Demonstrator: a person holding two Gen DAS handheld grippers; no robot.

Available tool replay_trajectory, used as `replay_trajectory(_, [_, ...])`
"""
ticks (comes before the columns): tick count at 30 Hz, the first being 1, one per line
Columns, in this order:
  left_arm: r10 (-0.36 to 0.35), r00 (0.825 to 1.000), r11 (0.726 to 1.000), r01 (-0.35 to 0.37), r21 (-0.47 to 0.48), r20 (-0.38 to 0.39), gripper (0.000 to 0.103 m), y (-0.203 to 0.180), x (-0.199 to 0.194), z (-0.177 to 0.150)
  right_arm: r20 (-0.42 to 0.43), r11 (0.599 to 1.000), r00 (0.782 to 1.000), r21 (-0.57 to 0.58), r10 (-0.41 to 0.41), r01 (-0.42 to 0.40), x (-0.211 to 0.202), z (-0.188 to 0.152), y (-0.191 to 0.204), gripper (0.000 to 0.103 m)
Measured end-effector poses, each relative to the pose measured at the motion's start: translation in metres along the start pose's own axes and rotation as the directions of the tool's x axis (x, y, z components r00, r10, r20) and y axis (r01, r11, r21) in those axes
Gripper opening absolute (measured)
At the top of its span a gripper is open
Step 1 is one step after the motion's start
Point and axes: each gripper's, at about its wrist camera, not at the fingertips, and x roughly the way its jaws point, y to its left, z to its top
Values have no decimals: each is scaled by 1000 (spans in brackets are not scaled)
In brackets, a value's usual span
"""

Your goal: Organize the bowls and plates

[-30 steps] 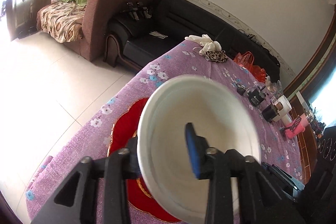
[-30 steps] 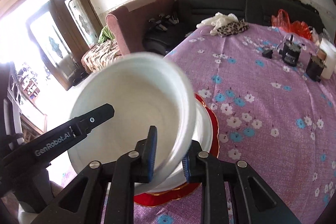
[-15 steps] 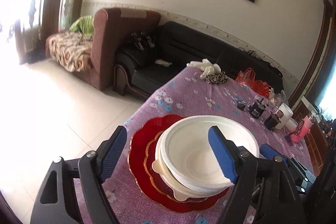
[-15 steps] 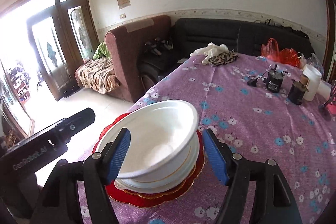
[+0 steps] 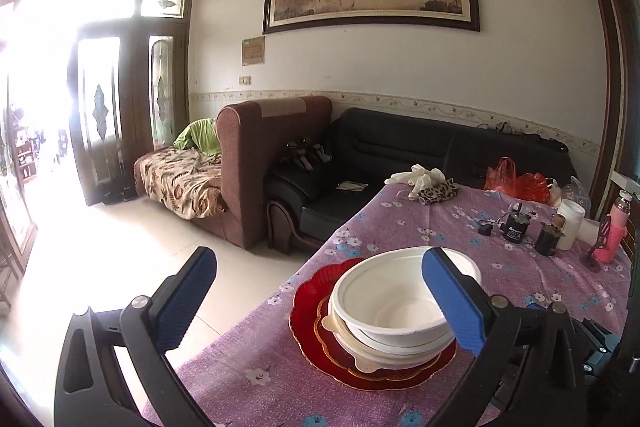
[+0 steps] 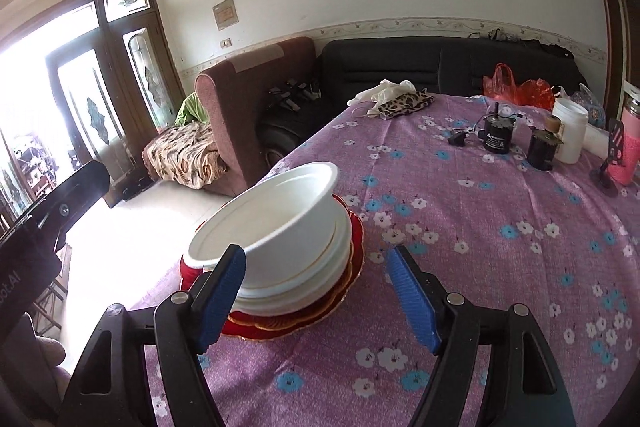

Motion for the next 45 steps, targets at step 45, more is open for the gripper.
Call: replay_trajectory(45, [-47, 997, 998, 45, -41, -61, 103, -26, -56, -42, 122, 1000, 992, -11, -11, 13, -83, -66, -7, 94])
